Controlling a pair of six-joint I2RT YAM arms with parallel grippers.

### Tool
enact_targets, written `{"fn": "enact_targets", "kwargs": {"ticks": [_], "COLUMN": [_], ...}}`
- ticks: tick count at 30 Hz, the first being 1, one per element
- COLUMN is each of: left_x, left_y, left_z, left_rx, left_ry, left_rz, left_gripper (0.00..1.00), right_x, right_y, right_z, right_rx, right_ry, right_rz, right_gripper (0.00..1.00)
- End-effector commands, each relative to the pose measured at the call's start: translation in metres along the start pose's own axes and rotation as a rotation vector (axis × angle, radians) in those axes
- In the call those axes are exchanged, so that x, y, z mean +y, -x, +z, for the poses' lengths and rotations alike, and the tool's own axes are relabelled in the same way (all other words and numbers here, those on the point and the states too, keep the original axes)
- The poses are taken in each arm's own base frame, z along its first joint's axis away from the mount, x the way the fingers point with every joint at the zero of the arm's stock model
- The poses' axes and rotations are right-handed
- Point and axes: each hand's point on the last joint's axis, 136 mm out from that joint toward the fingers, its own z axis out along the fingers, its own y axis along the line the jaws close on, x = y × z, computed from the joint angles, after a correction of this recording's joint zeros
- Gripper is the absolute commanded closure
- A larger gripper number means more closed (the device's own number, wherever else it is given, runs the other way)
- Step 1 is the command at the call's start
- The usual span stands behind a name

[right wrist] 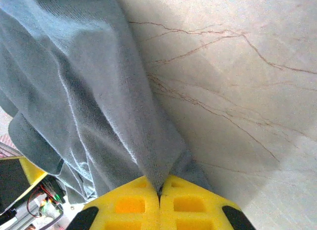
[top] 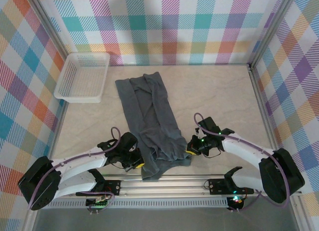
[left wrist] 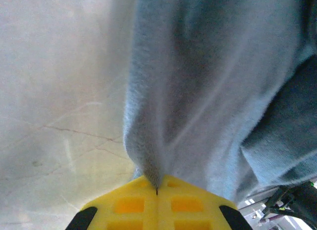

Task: Fold the inside-out t-shirt

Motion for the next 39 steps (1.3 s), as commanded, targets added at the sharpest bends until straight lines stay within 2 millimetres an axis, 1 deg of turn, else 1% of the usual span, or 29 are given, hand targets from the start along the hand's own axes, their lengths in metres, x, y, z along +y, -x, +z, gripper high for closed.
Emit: {"fn": "enact_targets", "kwargs": {"ticks": [1,4,5,6,8,10,12,14,16,17,19,20,23,25,26,28,30,31,33,35,36,39], "left_x": [0.0,0.012,0.015,0.014,0.007,-0.005,-0.009,-0.016,-0.028,-0.034,-0.045,-0.052,-0.078,-0.094,-0.101,-0.113,-0.12,-0.122,-0.117,-0.113,-0.111,-0.107], "left_y": [-0.012,-0.028,-0.03,-0.031,-0.028,-0.02,-0.011,0.0,0.015,0.022,0.04,0.049,0.082,0.106,0.117,0.145,0.171,0.185,0.209,0.23,0.241,0.274], "left_z": [-0.016,-0.016,-0.016,-0.017,-0.023,-0.036,-0.052,-0.072,-0.092,-0.099,-0.111,-0.116,-0.143,-0.16,-0.167,-0.176,-0.184,-0.189,-0.198,-0.202,-0.202,-0.193], "left_rx": [-0.01,0.014,0.012,0.002,-0.028,-0.086,-0.136,-0.187,-0.246,-0.263,-0.284,-0.297,-0.36,-0.407,-0.425,-0.462,-0.503,-0.531,-0.598,-0.647,-0.663,-0.666], "left_ry": [0.0,0.019,0.023,0.013,-0.016,-0.028,0.006,0.008,-0.029,-0.048,-0.092,-0.112,-0.143,-0.121,-0.127,-0.139,-0.154,-0.156,-0.133,-0.133,-0.133,-0.151], "left_rz": [0.066,0.073,0.069,0.072,0.079,0.1,0.103,0.103,0.101,0.095,0.064,0.063,0.085,0.115,0.125,0.122,0.108,0.098,0.067,0.037,0.023,-0.009], "left_gripper": [1.0,1.0,1.0,1.0,1.0,1.0,1.0,1.0,1.0,1.0,1.0,1.0,1.0,1.0,1.0,1.0,1.0,1.0,1.0,1.0,1.0,1.0], "right_x": [-0.021,-0.033,-0.032,-0.028,-0.015,0.003,0.024,0.045,0.071,0.081,0.108,0.117,0.145,0.168,0.179,0.203,0.217,0.225,0.239,0.252,0.258,0.264], "right_y": [-0.022,-0.043,-0.045,-0.046,-0.042,-0.034,-0.024,-0.01,0.01,0.02,0.042,0.051,0.084,0.109,0.118,0.142,0.165,0.176,0.197,0.216,0.227,0.26], "right_z": [-0.004,-0.015,-0.02,-0.027,-0.041,-0.054,-0.063,-0.07,-0.076,-0.077,-0.082,-0.084,-0.09,-0.096,-0.098,-0.101,-0.1,-0.099,-0.095,-0.092,-0.09,-0.083], "right_rx": [0.015,0.008,-0.001,-0.015,-0.05,-0.076,-0.094,-0.127,-0.179,-0.197,-0.237,-0.255,-0.313,-0.346,-0.353,-0.393,-0.417,-0.424,-0.442,-0.457,-0.473,-0.503], "right_ry": [-0.05,-0.073,-0.059,-0.041,-0.018,-0.011,0.006,0.027,0.048,0.051,0.056,0.055,0.071,0.094,0.106,0.114,0.126,0.137,0.147,0.153,0.148,0.134], "right_rz": [0.018,0.014,0.013,0.011,-0.011,-0.041,-0.074,-0.106,-0.154,-0.171,-0.22,-0.241,-0.283,-0.309,-0.328,-0.362,-0.363,-0.358,-0.366,-0.38,-0.39,-0.373], "right_gripper": [1.0,1.0,1.0,1.0,1.0,1.0,1.0,1.0,1.0,1.0,1.0,1.0,1.0,1.0,1.0,1.0,1.0,1.0,1.0,1.0,1.0,1.0]}}
